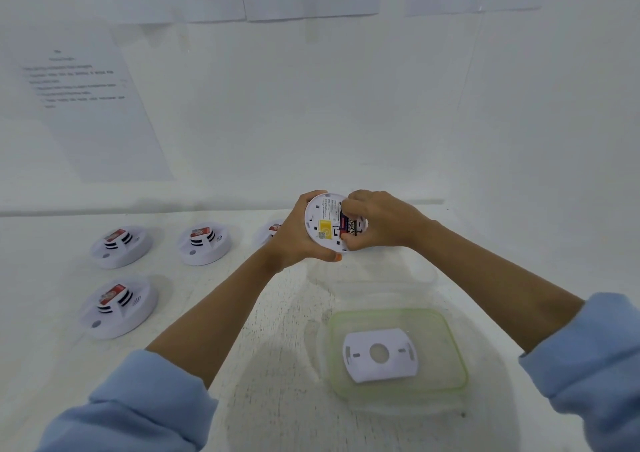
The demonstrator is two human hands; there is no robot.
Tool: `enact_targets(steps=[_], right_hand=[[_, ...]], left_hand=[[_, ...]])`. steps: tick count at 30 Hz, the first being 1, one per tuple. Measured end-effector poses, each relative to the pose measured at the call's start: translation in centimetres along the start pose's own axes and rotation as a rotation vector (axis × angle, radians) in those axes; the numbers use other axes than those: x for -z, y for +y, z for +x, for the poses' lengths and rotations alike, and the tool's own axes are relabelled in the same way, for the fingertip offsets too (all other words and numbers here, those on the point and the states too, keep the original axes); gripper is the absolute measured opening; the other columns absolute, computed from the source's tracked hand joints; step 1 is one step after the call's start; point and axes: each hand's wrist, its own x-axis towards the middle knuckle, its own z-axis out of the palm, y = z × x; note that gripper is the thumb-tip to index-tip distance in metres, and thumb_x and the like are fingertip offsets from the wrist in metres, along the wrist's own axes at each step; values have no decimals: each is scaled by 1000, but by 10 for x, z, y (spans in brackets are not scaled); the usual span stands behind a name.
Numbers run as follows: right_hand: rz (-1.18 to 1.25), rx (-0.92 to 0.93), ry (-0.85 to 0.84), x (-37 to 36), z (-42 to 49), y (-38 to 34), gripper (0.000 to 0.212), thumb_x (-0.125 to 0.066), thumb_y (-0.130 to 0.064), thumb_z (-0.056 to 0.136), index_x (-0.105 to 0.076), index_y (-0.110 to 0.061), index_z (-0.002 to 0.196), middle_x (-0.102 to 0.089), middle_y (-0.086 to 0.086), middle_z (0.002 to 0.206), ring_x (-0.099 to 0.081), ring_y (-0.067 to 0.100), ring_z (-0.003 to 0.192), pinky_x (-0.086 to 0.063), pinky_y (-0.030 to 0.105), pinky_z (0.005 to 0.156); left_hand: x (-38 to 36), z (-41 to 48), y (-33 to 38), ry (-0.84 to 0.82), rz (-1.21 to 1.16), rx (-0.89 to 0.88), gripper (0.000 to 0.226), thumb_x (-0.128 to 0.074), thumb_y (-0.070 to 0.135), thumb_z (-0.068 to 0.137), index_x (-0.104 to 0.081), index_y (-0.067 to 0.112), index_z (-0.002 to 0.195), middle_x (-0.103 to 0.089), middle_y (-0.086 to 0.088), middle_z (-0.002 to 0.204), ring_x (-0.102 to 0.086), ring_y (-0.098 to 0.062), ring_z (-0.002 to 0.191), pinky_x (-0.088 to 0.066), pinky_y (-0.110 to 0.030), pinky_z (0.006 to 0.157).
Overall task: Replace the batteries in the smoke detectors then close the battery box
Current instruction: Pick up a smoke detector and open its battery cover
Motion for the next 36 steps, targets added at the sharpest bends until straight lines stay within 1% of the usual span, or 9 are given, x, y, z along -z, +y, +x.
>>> enact_targets(steps=[2, 6, 9, 12, 17, 23, 26, 30, 36], right_hand=[[-22, 9, 3, -1, 0, -1, 35, -61, -37, 69, -58, -3, 78, -55, 14, 64, -49, 28, 53, -34, 27, 45], [-12, -6, -19, 0, 0, 0, 33, -60, -37, 73, -58, -5, 81, -53, 12, 68, -44, 23, 56, -33, 27, 49], [96, -50, -77, 5, -1, 4, 29, -66, -34, 79, -55, -7, 83, -51, 6, 77, -45, 21, 67, -37, 29, 58], [247, -121, -110, 8, -2, 6, 27, -71, -31, 78, -49, -16, 80, -51, 1, 85, -49, 21, 78, -45, 31, 68], [418, -257, -94, 8, -2, 5, 27, -76, -24, 73, -52, -18, 82, -47, -5, 91, -50, 18, 88, -48, 26, 74], [305, -239, -111, 7, -5, 1, 17, -70, -30, 79, -56, -22, 87, -47, 4, 125, -54, 20, 97, -52, 35, 82], [188, -227, -128, 8, -5, -2, 27, -65, -32, 82, -60, -16, 103, -43, 7, 133, -52, 21, 101, -46, 25, 80], [57, -196, -125, 12, -3, -8, 29, -62, -32, 84, -57, -12, 105, -43, 12, 134, -53, 27, 100, -38, 22, 75], [-68, -94, -99, 8, -4, -9, 36, -62, -36, 80, -59, -5, 99, -55, 21, 114, -59, 36, 78, -52, 36, 65]], left_hand=[[0, 0, -1, 1, -14, 3, 97, -79, -15, 52, -29, 12, 131, -49, -1, 117, -57, 5, 98, -53, -17, 72], [-1, 0, -1, 0, -24, 3, 97, -77, -6, 50, -28, 12, 132, -49, 2, 117, -57, 6, 97, -52, -17, 72], [0, 0, -1, 6, -24, 2, 97, -78, -7, 49, -29, 14, 130, -49, 3, 117, -57, 6, 98, -52, -17, 72], [0, 2, -1, 12, -12, -11, 96, -80, -13, 52, -30, 17, 128, -48, 6, 115, -55, -4, 102, -52, -15, 73], [-3, 1, 3, 25, -10, -34, 95, -78, 0, 48, -30, 19, 128, -48, 4, 118, -53, -8, 105, -52, -16, 75], [0, 0, 2, 18, -27, -29, 94, -77, -4, 49, -31, 18, 128, -49, 5, 117, -55, 8, 99, -52, -16, 73], [0, 0, 2, 18, -38, -26, 95, -77, -4, 48, -31, 18, 128, -49, 4, 118, -55, 6, 100, -53, -18, 73], [0, 0, 4, 7, -51, -30, 95, -77, -5, 48, -30, 18, 128, -49, 4, 117, -56, 5, 100, -53, -19, 73], [-1, -2, 5, -7, -68, -11, 95, -76, -5, 49, -30, 19, 129, -50, 3, 115, -58, 0, 98, -54, -20, 71]])
